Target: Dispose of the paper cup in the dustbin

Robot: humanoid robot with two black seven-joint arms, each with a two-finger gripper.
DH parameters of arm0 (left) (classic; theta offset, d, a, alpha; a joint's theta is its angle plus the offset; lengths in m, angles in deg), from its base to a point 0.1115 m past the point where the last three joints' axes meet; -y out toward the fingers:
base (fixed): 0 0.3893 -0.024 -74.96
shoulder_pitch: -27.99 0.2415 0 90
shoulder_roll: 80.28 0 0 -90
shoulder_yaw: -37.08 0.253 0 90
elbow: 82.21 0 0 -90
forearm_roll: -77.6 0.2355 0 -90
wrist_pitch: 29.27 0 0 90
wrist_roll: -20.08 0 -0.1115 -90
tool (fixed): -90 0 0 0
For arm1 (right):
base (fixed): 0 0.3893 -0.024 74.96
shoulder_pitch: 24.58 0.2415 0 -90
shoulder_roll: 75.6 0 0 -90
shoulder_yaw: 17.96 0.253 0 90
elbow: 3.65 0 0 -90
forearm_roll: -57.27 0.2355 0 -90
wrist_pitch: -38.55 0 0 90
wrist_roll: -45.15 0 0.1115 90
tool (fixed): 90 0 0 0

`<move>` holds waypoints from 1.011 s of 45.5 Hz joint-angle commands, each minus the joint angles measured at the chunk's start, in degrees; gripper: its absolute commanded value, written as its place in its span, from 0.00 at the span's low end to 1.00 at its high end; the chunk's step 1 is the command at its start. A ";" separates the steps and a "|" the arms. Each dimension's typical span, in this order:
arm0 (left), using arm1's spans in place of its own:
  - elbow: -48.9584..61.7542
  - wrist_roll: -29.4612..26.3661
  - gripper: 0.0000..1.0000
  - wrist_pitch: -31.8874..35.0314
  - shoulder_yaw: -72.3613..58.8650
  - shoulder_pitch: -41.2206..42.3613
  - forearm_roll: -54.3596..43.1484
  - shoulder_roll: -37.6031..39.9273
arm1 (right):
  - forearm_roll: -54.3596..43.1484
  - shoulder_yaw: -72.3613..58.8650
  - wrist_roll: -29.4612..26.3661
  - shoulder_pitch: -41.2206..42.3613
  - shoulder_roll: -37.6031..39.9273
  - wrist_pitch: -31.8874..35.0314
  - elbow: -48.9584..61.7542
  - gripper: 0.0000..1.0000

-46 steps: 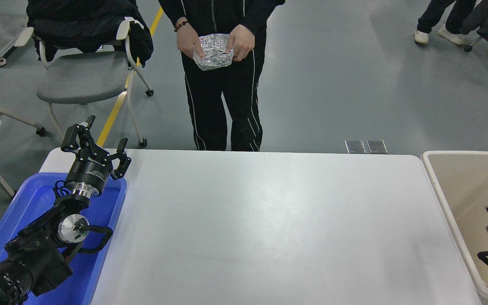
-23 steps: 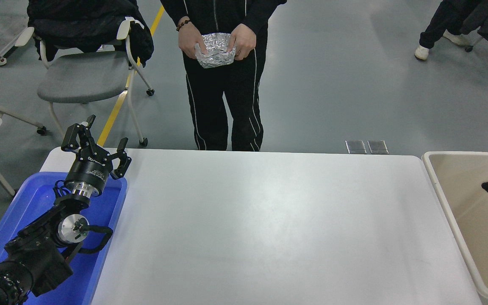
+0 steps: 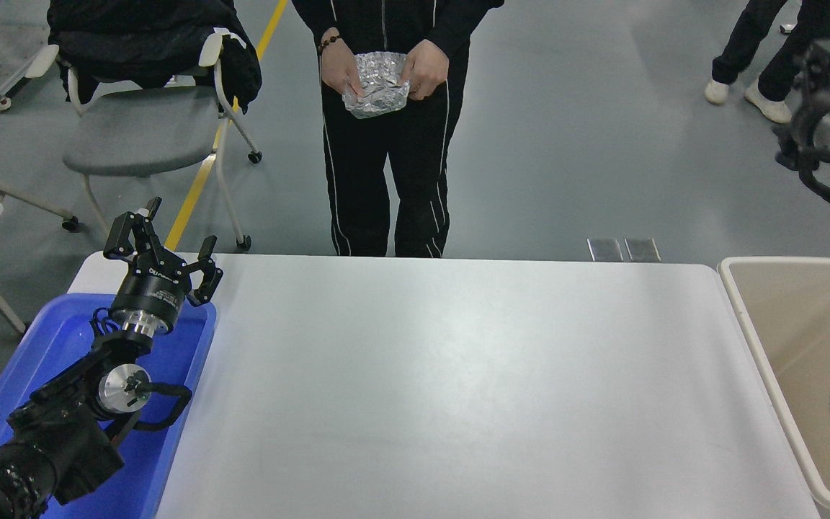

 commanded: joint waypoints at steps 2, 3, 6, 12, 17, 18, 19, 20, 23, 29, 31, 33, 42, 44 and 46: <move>-0.08 0.00 1.00 0.00 0.00 0.00 0.00 0.01 | -0.14 9.84 13.68 -3.51 0.15 -0.37 -4.16 1.00; 0.01 0.00 1.00 0.00 0.00 0.00 0.00 0.01 | -0.23 10.19 14.73 -4.56 -0.11 -0.46 -4.25 1.00; 0.01 0.00 1.00 0.00 0.00 0.00 0.00 0.01 | -0.14 11.33 19.74 -8.87 -1.34 -1.51 -5.56 1.00; 0.01 0.00 1.00 0.00 0.00 0.00 0.00 -0.08 | -0.14 12.57 23.88 -14.76 -4.32 -5.46 -6.80 1.00; 0.01 0.00 1.00 0.00 0.00 0.00 0.00 0.01 | -0.14 12.57 23.97 -19.51 -6.35 -5.65 -6.97 1.00; 0.01 0.00 1.00 0.00 0.00 0.00 0.00 0.01 | -0.14 12.57 24.06 -20.47 -6.79 -5.47 -7.15 1.00; 0.01 0.00 1.00 0.00 0.00 0.00 0.00 0.01 | -0.14 12.57 24.15 -21.44 -7.23 -5.38 -7.41 1.00; 0.01 0.00 1.00 0.00 0.00 0.00 0.00 0.01 | -0.14 12.57 24.24 -22.32 -7.58 -5.38 -7.76 1.00; 0.01 0.00 1.00 0.00 0.00 0.00 0.00 0.01 | -0.23 12.57 24.67 -25.04 -8.20 -5.12 -8.81 1.00; -0.08 0.00 1.00 0.00 0.00 0.00 0.00 0.01 | -0.23 12.57 27.83 -29.62 -10.30 -4.33 -9.61 1.00; -0.08 0.00 1.00 0.00 0.00 0.00 0.00 0.01 | -0.23 12.48 28.63 -31.11 -11.01 -3.98 -9.61 1.00; 0.01 0.00 1.00 0.00 0.00 0.00 0.00 0.01 | -0.23 12.48 28.98 -32.69 -11.88 -3.63 -9.61 1.00; 0.01 0.00 1.00 0.00 0.00 0.00 0.00 -0.08 | -0.23 12.48 28.98 -38.94 -14.70 0.15 -9.52 1.00; 0.01 0.00 1.00 0.00 0.00 0.00 0.00 0.01 | -0.23 12.48 28.98 -39.55 -15.05 0.77 -9.52 1.00; 0.01 0.00 1.00 0.00 0.00 0.00 0.00 0.01 | -0.23 12.48 29.07 -39.90 -15.14 1.21 -9.52 1.00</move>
